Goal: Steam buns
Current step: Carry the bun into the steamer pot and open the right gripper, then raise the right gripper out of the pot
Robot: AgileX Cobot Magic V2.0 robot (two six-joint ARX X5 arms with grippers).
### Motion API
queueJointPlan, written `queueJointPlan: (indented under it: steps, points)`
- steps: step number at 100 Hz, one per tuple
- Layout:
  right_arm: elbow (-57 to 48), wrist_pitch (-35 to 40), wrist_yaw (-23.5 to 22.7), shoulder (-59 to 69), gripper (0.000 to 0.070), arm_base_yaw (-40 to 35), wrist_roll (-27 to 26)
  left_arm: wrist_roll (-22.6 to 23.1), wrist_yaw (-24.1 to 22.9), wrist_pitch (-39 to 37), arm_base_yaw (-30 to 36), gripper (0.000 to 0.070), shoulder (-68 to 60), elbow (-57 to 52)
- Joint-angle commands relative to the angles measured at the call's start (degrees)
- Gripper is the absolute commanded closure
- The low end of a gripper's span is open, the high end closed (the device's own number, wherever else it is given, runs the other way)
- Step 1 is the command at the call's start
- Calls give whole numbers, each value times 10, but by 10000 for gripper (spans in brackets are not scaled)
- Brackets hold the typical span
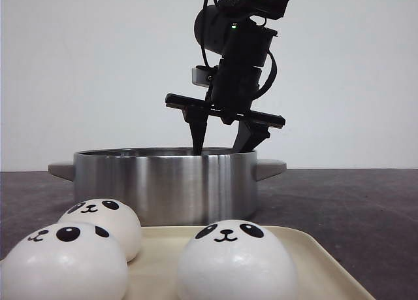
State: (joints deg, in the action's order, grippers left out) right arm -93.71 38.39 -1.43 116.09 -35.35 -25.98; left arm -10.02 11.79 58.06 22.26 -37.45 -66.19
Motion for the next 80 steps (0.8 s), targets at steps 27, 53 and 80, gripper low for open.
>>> queueJointPlan:
  steps: [27,53,80]
  points:
    - [-18,-7,-2,-25,378,-5,2,-13,-2,6,4,35,-3,-9]
    - [-18,-5,39,-229,697,-65,106,-63,53,9,25,34,-32,33]
    - [-18,-2,203,-466,697,-218,148,-76,62,6,82,35,-122,104]
